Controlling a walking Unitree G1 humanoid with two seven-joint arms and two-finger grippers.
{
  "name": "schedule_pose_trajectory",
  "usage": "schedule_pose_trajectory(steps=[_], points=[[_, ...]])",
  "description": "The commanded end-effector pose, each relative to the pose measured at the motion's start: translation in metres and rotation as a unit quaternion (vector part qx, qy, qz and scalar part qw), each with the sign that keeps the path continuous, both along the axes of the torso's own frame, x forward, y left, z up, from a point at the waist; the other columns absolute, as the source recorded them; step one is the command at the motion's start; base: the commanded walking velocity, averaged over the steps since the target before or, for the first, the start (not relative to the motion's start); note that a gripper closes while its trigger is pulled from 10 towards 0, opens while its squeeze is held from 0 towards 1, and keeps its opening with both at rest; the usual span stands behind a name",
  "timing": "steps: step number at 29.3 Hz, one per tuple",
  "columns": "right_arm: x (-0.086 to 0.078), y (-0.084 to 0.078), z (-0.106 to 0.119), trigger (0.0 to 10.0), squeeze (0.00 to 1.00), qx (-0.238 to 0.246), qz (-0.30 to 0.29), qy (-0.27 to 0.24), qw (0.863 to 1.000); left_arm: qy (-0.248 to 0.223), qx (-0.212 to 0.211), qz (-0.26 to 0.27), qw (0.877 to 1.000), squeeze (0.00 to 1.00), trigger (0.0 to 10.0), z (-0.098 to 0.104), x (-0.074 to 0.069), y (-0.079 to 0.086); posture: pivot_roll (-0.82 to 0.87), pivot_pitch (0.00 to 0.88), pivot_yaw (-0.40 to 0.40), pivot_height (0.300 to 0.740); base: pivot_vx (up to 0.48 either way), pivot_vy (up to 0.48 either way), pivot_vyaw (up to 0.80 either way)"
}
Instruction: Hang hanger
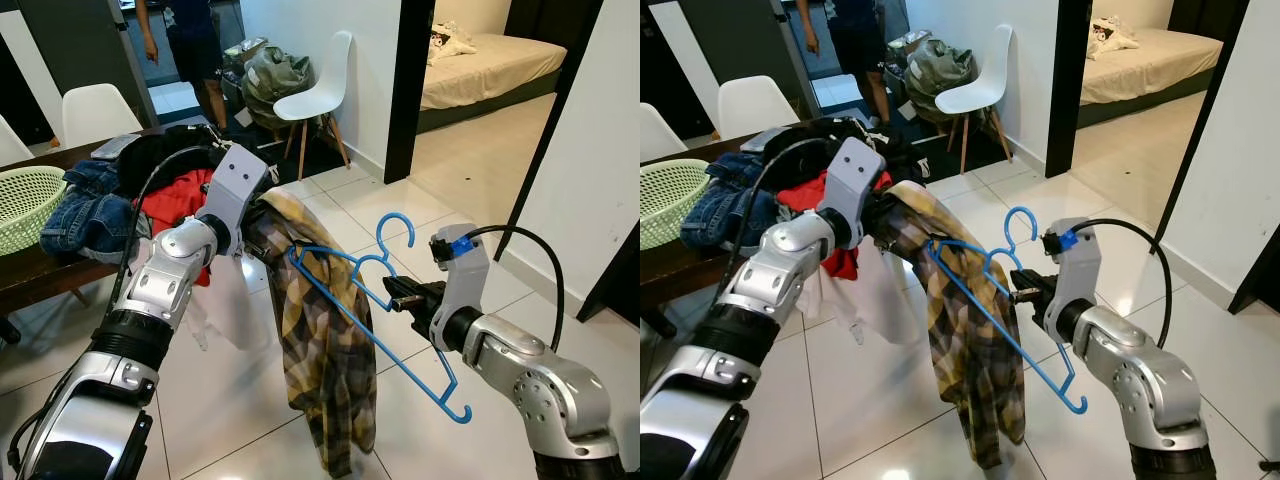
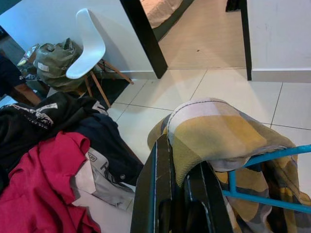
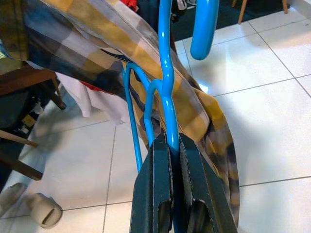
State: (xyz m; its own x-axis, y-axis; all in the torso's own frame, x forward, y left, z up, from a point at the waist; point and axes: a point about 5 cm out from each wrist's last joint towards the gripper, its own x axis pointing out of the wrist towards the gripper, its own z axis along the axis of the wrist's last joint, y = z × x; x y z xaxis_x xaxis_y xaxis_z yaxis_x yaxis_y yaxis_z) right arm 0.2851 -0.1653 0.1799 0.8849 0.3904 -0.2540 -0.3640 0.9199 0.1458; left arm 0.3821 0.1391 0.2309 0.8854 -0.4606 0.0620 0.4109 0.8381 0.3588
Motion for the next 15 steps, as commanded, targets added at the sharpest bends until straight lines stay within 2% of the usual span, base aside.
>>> schedule_pose_trajectory(steps=[1,8,13,15], points=[[-0.001,-0.008,0.008,10.0,0.0,-0.011,-0.016,-0.013,1.0,-0.018,0.003,0.008,1.0,0.0,10.0,0.011,0.002,0.006,-0.16,0.0,0.096,0.74,0.0,0.0,0.0],[-0.003,-0.016,0.015,10.0,0.0,-0.025,-0.012,-0.019,0.999,-0.016,0.003,0.0,1.0,0.0,10.0,0.009,0.001,0.001,-0.16,0.0,0.097,0.74,0.0,0.0,0.0],[-0.003,-0.012,0.017,10.0,0.0,-0.021,0.005,-0.027,0.999,-0.022,0.004,-0.001,1.0,0.0,10.0,0.012,0.002,0.001,-0.16,0.0,0.101,0.74,0.0,0.0,0.0],[-0.004,-0.006,0.018,10.0,0.0,-0.016,0.029,-0.035,0.999,-0.023,0.005,0.0,1.0,0.0,10.0,0.013,0.002,0.003,-0.16,0.0,0.101,0.74,0.0,0.0,0.0]])
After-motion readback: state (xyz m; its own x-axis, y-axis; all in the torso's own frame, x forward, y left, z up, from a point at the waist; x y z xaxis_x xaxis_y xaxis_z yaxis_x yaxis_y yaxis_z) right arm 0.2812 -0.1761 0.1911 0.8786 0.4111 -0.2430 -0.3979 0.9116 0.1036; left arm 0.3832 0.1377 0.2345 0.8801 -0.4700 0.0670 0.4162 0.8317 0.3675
